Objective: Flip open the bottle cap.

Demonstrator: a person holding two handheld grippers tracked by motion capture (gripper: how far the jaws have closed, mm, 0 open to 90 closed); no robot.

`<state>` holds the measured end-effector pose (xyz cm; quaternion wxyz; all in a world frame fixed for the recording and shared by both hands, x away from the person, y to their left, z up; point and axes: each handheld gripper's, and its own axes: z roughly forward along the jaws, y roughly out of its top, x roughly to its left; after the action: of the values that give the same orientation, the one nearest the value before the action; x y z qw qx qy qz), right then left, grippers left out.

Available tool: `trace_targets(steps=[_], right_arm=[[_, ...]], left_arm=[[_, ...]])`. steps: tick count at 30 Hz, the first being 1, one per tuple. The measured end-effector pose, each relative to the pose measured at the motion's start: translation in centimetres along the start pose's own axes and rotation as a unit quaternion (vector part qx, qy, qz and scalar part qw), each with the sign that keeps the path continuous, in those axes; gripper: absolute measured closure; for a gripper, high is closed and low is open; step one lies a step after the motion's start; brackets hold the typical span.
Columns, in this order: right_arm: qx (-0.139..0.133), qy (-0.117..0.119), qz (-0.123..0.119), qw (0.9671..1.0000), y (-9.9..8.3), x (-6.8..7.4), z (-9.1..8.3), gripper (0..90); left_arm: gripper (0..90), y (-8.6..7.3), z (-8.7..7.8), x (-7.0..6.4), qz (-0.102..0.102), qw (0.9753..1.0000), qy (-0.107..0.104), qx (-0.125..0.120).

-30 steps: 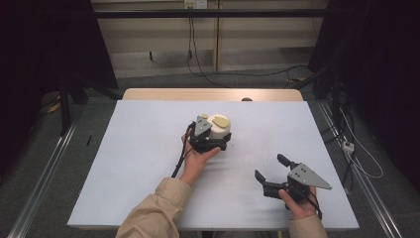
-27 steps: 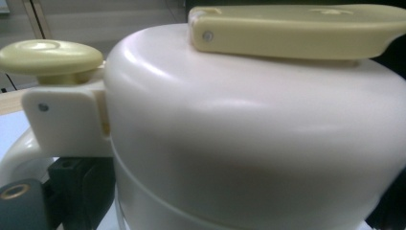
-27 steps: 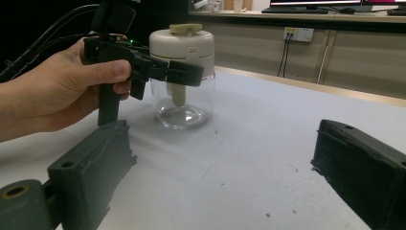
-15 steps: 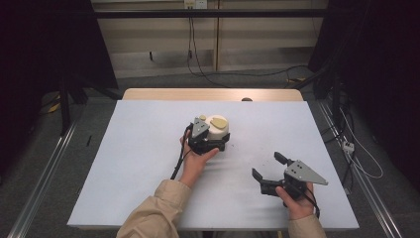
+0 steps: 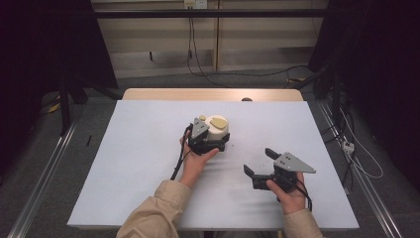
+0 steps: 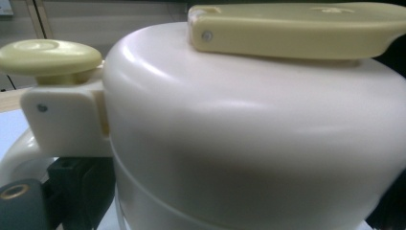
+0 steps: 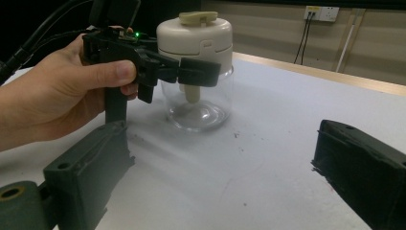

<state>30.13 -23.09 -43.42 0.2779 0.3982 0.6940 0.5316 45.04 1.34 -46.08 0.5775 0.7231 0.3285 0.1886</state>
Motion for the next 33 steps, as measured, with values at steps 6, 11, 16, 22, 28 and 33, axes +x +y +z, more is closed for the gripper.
trace_targets(steps=[6, 11, 16, 22, 28, 33], right_arm=[[0.007, -0.005, 0.01, 0.9999, 0.7, 0.0, 1.0, 4.7], [0.012, -0.012, 0.018, 0.9997, 1.1, -0.1, 1.7, 5.5], [0.016, -0.017, 0.023, 0.9995, 1.8, -0.3, 2.1, 6.8], [0.011, -0.016, 0.034, 0.9992, 2.2, -0.7, 2.6, 14.1], [0.008, -0.016, 0.038, 0.9991, 2.8, -0.8, 3.4, 23.5], [0.01, -0.013, 0.031, 0.9994, 3.6, -0.7, 4.0, 32.7]], left_arm=[[5.7, 0.0, 0.1, -0.1, 0.0, 1.0, 0.002, 0.0], [5.7, 0.0, 0.1, -0.1, 0.0, 1.0, 0.003, 0.0], [5.7, 0.0, 0.1, -0.1, 0.001, 1.0, 0.003, 0.001], [5.7, 0.0, 0.1, -0.1, 0.003, 1.0, 0.003, 0.002], [5.6, 0.0, 0.1, -0.2, 0.002, 1.0, 0.005, 0.003], [5.6, 0.0, 0.1, -0.2, 0.002, 1.0, 0.005, 0.003]])
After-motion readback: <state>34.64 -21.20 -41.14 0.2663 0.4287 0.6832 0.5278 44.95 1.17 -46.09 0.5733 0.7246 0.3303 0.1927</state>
